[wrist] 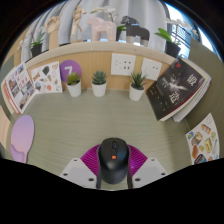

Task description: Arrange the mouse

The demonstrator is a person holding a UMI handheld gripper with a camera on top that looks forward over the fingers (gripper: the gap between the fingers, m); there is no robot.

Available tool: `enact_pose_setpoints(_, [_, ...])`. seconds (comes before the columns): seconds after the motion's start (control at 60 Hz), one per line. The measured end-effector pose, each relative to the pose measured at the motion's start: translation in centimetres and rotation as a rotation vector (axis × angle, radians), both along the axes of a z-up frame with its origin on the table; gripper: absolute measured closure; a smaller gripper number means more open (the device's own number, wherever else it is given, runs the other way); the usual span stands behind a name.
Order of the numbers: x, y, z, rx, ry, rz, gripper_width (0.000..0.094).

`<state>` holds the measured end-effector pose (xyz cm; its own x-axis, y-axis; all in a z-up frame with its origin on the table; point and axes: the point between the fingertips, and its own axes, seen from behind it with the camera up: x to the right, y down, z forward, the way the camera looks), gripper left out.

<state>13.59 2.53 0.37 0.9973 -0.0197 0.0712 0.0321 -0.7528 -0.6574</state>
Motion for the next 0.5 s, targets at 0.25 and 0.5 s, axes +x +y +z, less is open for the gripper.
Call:
enact_pose_setpoints(0.25, [-11.9,4.1,20.7,0.313,0.081,-0.103,0.0582])
enact_pose_setpoints(0.5, [-29.8,5.5,25.1,0.401,0.061,0.046,0.0585])
